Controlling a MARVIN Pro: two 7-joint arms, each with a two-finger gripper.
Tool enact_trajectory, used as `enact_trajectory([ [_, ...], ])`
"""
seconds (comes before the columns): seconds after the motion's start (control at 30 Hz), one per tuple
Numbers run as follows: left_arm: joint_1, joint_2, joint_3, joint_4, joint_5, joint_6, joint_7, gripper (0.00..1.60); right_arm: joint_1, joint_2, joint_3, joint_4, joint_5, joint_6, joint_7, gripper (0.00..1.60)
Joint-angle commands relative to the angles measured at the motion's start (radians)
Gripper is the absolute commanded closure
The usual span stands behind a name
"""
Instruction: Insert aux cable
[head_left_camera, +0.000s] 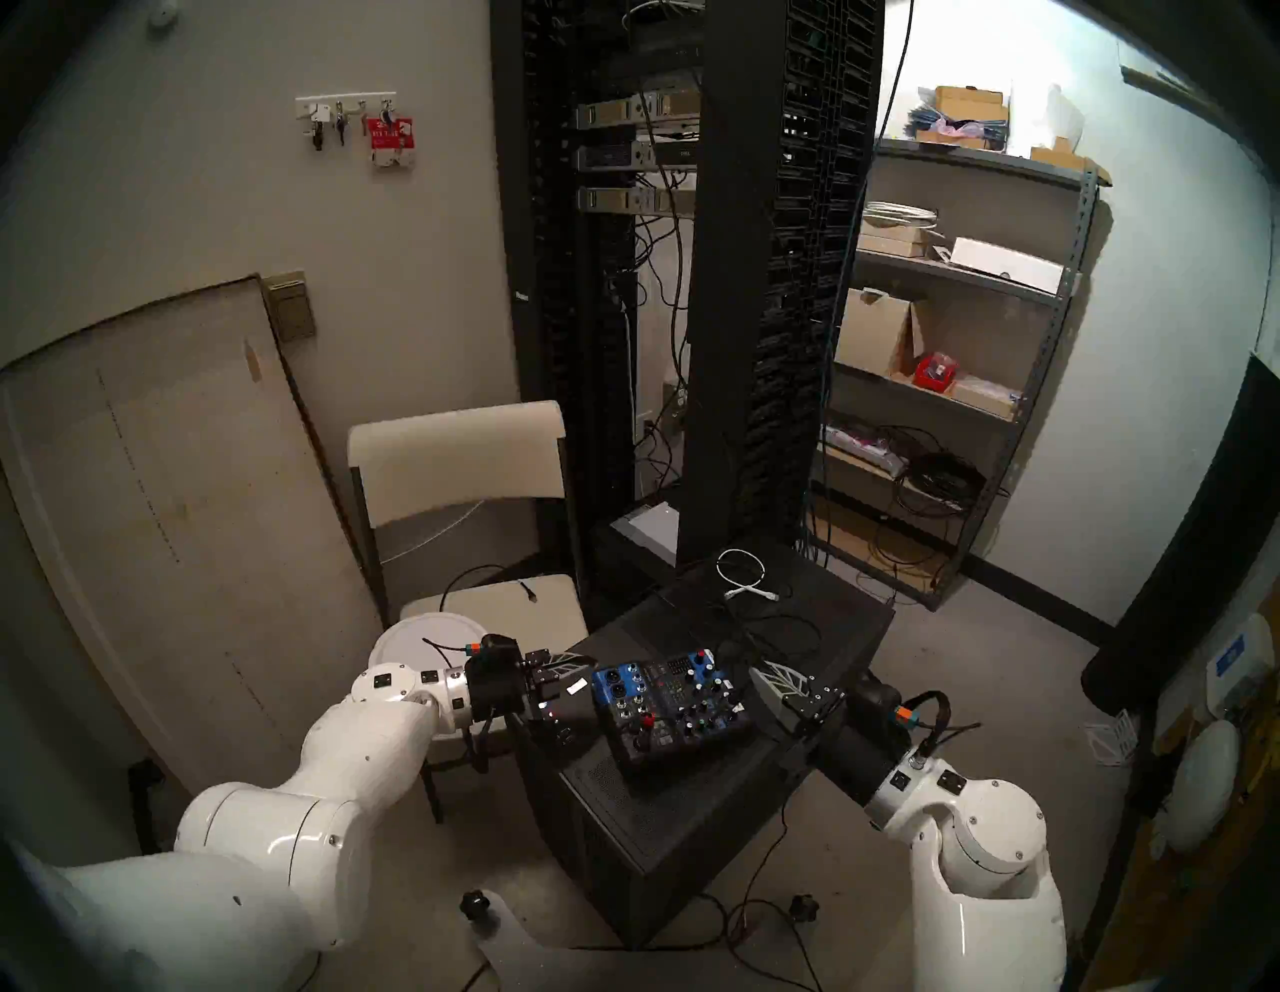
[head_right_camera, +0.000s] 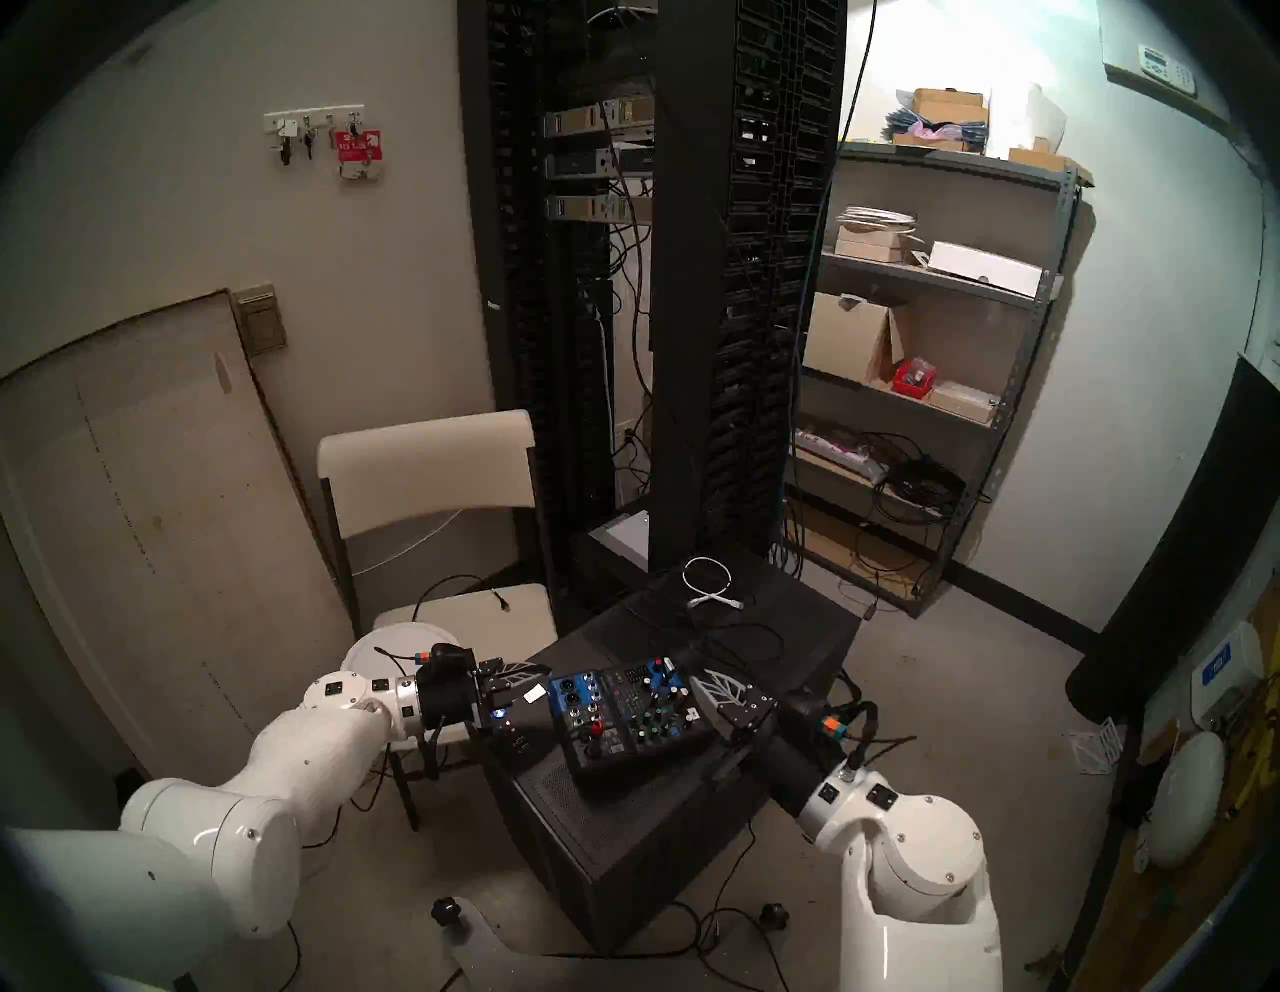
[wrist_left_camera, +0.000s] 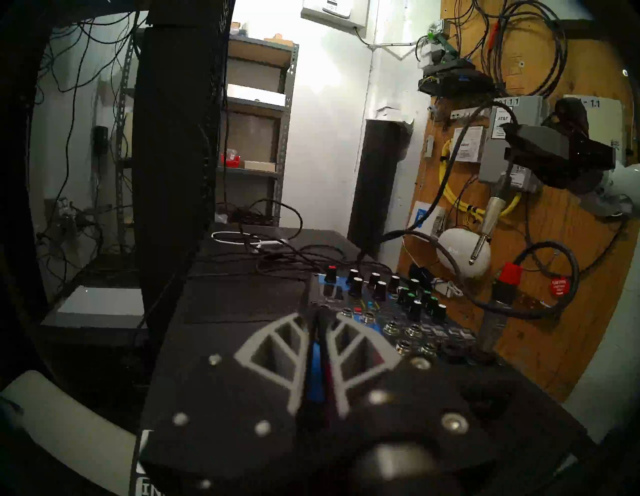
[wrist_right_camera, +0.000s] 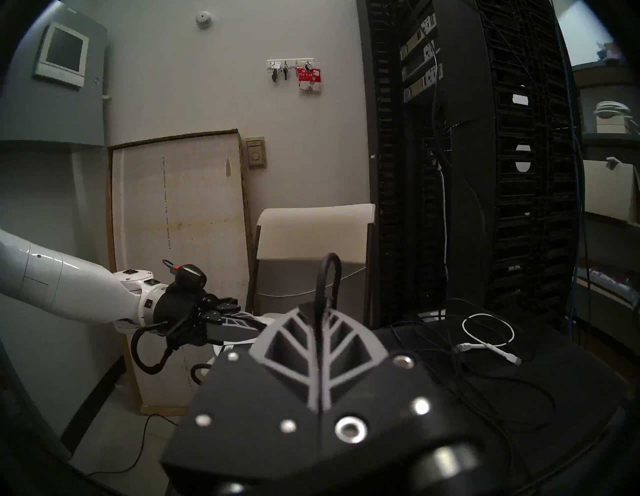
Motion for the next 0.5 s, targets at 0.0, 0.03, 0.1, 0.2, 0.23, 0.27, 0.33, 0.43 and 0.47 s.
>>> enact_trajectory([
  [0.0,-0.062,-0.003,0.005,0.049,0.006,-0.028,0.003,1.36,0.001,-0.006,0.002,-0.02,0.007,-0.006,-0.002,1.6],
  [0.03,-0.068,-0.003,0.007,0.064,0.009,-0.033,0.007,1.38,0.0,-0.006,0.003,-0.02,0.007,-0.006,-0.002,1.6],
  [0.1,-0.077,-0.003,0.011,0.083,0.016,-0.039,0.019,1.35,-0.001,-0.007,0.004,-0.02,0.008,-0.006,-0.001,1.6],
  [0.2,-0.087,-0.002,0.014,0.106,0.02,-0.05,0.026,1.33,-0.002,-0.008,0.005,-0.022,0.01,-0.006,0.0,1.6],
  [0.23,-0.091,-0.001,0.015,0.116,0.022,-0.055,0.032,1.32,-0.002,-0.008,0.006,-0.023,0.01,-0.006,0.001,1.6],
  [0.27,-0.095,0.0,0.016,0.124,0.024,-0.059,0.036,1.3,-0.002,-0.009,0.006,-0.023,0.01,-0.006,0.001,1.6],
  [0.33,-0.101,0.0,0.018,0.138,0.027,-0.066,0.042,1.29,-0.003,-0.009,0.007,-0.023,0.01,-0.007,0.001,1.6],
  [0.43,-0.108,0.0,0.02,0.15,0.033,-0.074,0.05,1.31,-0.004,-0.01,0.008,-0.025,0.01,-0.007,0.003,1.6],
  [0.47,-0.111,0.001,0.021,0.154,0.034,-0.076,0.05,1.31,-0.004,-0.011,0.008,-0.025,0.01,-0.007,0.003,1.6],
])
